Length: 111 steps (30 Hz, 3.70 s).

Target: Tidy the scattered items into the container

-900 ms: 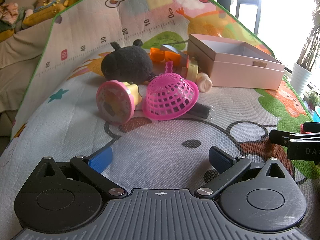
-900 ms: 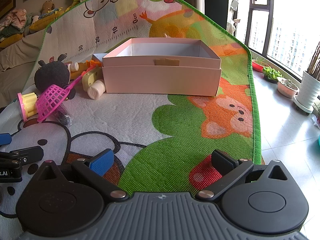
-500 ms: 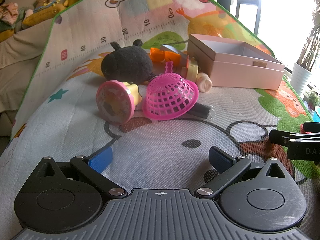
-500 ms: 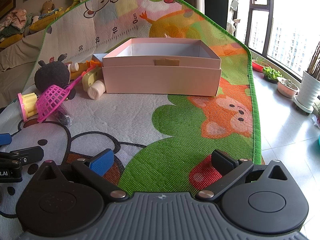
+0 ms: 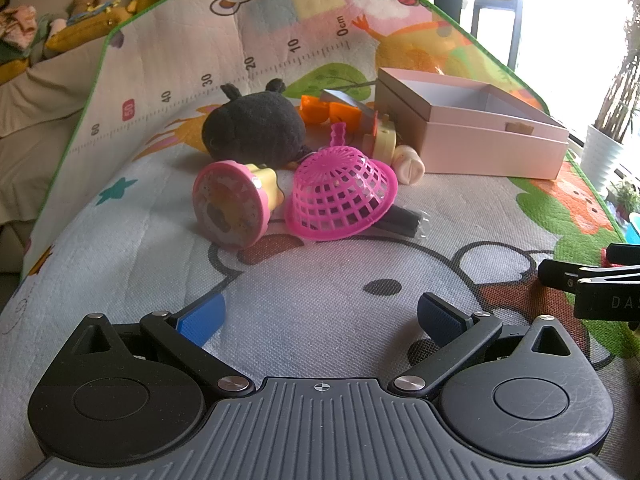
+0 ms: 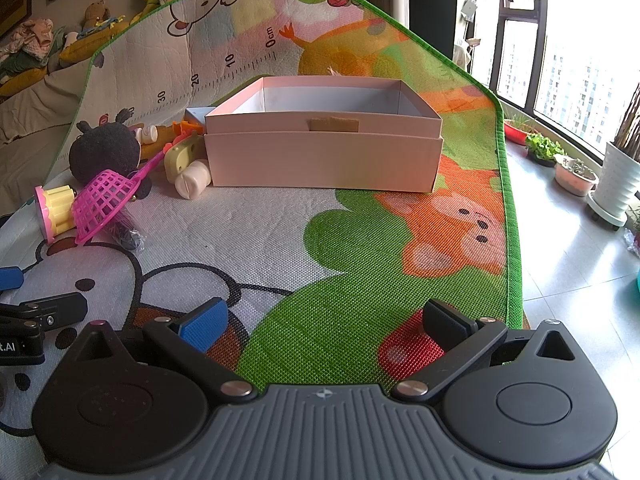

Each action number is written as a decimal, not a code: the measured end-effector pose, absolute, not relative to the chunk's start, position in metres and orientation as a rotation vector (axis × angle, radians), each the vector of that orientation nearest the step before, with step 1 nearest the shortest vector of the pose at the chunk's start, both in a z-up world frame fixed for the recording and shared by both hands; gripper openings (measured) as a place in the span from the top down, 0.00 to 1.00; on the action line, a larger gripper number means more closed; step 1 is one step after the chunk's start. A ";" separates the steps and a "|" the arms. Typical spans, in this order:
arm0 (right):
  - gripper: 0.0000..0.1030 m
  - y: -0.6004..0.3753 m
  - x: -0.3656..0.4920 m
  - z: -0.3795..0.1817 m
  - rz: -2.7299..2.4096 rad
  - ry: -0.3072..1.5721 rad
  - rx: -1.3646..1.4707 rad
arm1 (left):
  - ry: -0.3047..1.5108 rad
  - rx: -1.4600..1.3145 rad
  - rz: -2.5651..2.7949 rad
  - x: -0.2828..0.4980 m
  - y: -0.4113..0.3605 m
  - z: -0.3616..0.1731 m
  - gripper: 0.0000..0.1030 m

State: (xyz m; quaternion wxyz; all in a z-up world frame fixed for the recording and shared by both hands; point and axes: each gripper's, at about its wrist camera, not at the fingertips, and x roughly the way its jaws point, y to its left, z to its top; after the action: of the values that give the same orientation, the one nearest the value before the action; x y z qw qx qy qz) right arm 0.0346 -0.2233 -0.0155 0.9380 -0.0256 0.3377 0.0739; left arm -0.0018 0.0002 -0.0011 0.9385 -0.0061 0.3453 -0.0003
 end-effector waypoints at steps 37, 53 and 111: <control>0.00 -0.223 0.044 -0.011 0.172 0.765 -0.067 | 0.731 -0.148 -0.081 0.021 0.029 0.014 0.00; 0.08 -0.172 0.033 0.001 0.407 0.652 -0.213 | 0.661 -0.116 0.044 0.009 0.081 0.022 0.00; 0.16 -0.214 0.033 -0.003 0.297 0.642 -0.109 | 0.583 0.029 0.016 0.038 0.057 0.025 0.00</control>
State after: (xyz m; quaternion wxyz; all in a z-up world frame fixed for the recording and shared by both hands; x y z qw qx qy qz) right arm 0.0326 -0.2136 -0.0027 0.9366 -0.0533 0.3143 0.1453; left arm 0.0375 0.0567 0.0251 0.9577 0.0145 0.2874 0.0078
